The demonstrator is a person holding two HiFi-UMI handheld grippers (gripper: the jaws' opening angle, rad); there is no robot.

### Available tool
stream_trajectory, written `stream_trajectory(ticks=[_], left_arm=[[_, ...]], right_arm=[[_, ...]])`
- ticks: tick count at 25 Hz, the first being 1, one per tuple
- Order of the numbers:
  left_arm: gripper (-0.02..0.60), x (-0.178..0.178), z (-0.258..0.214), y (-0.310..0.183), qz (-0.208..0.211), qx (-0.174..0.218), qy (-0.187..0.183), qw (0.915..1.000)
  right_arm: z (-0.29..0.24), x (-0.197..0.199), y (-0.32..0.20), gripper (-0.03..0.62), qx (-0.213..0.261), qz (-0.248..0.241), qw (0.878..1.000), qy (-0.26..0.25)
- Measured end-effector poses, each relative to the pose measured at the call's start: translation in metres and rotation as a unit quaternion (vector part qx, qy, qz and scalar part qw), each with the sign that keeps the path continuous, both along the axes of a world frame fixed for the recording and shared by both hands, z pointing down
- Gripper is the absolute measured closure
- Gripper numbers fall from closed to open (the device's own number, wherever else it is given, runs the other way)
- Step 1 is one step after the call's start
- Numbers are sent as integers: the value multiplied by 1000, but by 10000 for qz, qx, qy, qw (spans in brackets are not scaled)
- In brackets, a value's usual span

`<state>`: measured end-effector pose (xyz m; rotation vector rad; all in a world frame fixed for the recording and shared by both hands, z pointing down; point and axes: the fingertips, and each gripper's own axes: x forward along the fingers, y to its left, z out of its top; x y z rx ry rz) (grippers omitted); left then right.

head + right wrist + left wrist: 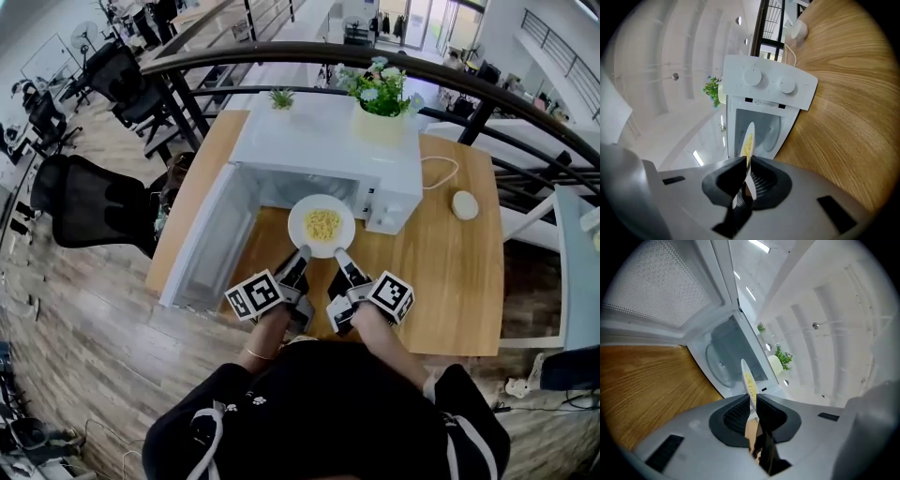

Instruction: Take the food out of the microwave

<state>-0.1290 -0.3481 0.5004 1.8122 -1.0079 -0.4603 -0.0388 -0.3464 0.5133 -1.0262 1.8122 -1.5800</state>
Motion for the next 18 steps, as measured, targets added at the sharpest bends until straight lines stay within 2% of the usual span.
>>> stream_trajectory(ticks=[18], left_arm=[[534,3,-3,0,24,41,-48,10000]], right_arm=[[-1,2,1,566,-12,7,10000,-53]])
